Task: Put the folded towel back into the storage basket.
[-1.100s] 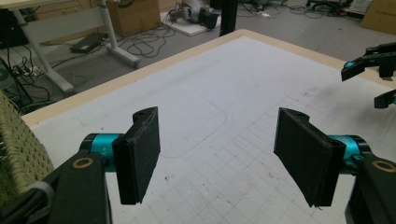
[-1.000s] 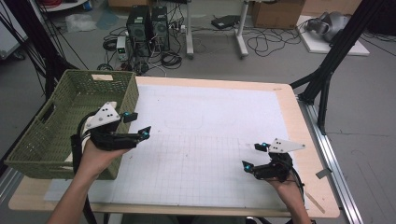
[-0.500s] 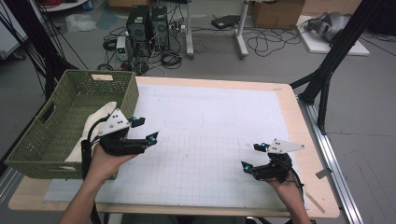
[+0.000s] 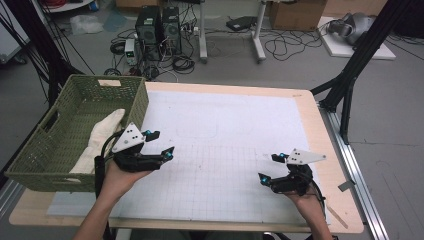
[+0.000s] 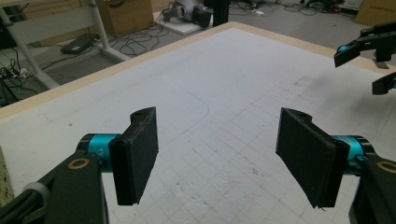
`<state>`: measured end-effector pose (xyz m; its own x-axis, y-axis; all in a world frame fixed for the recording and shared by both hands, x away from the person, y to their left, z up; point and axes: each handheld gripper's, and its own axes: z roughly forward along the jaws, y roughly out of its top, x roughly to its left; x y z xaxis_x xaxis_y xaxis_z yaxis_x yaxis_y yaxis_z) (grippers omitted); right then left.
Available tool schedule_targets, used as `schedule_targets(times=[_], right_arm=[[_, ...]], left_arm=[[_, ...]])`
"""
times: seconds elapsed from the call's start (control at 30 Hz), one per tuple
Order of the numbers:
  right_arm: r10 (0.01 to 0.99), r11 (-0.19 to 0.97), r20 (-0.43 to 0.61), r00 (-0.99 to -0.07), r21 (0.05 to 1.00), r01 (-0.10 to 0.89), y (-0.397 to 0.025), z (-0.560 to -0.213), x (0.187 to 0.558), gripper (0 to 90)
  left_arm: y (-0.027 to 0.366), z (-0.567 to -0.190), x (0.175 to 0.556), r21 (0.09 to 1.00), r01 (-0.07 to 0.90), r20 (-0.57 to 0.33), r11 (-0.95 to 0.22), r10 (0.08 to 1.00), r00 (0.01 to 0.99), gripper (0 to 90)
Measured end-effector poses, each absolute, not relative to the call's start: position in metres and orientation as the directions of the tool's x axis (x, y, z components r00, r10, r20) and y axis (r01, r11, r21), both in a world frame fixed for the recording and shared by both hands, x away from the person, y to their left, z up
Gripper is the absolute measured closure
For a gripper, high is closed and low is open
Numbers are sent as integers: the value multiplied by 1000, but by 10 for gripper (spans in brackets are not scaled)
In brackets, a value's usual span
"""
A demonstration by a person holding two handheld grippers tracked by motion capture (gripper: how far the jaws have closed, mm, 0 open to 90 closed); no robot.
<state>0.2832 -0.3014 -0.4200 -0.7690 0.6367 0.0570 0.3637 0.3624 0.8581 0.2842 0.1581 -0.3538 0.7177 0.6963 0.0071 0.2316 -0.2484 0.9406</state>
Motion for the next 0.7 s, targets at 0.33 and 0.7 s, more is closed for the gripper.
schedule_targets(times=[0.33,0.7], right_arm=[[635,362,55,-770,860,360,-302,-420,283,125],[633,362,56,-772,860,359,-301,-420,282,124]], left_arm=[[153,-369,281,940,242,-9,-238,694,720,293],[147,-384,279,937,252,-17,-242,690,724,294]])
